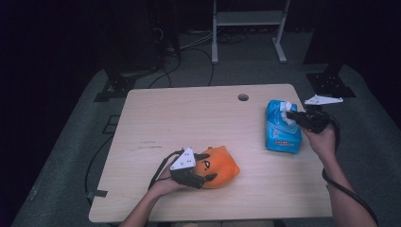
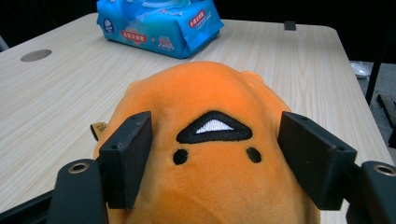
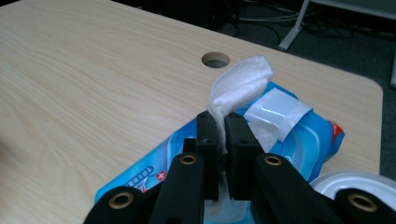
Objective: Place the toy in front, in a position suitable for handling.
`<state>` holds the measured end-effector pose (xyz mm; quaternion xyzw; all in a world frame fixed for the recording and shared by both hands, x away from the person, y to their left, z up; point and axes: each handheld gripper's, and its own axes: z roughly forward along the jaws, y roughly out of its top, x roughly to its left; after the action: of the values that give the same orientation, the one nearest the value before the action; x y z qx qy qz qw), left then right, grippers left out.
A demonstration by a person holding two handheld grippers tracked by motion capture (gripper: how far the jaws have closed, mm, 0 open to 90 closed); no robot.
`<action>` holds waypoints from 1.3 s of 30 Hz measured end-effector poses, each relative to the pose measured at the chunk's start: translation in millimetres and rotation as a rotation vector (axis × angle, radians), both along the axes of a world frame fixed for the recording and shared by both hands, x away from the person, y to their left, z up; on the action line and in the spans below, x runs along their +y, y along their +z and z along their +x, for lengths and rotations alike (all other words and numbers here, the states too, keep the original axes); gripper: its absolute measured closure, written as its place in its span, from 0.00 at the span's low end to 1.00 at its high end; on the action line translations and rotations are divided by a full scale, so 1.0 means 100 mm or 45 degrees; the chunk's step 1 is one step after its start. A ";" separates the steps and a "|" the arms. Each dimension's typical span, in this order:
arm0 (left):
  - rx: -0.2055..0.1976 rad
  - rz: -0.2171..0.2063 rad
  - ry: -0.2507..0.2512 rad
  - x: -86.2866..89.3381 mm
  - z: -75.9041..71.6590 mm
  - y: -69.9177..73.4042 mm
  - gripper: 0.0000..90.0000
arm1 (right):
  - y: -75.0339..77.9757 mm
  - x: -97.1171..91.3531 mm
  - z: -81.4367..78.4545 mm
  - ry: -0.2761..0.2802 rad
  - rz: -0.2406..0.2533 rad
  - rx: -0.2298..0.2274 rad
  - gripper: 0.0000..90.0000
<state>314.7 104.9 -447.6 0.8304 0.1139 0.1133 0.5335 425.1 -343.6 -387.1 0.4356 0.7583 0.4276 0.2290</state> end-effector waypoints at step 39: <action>0.024 0.076 0.049 0.20 -0.07 0.12 0.24 | 0.36 1.51 -1.18 0.978 0.284 0.156 0.94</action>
<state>307.8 124.9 -435.5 0.8446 0.1316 0.1190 0.5052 306.7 -192.4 -351.2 0.1675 0.8271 0.5349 -0.0418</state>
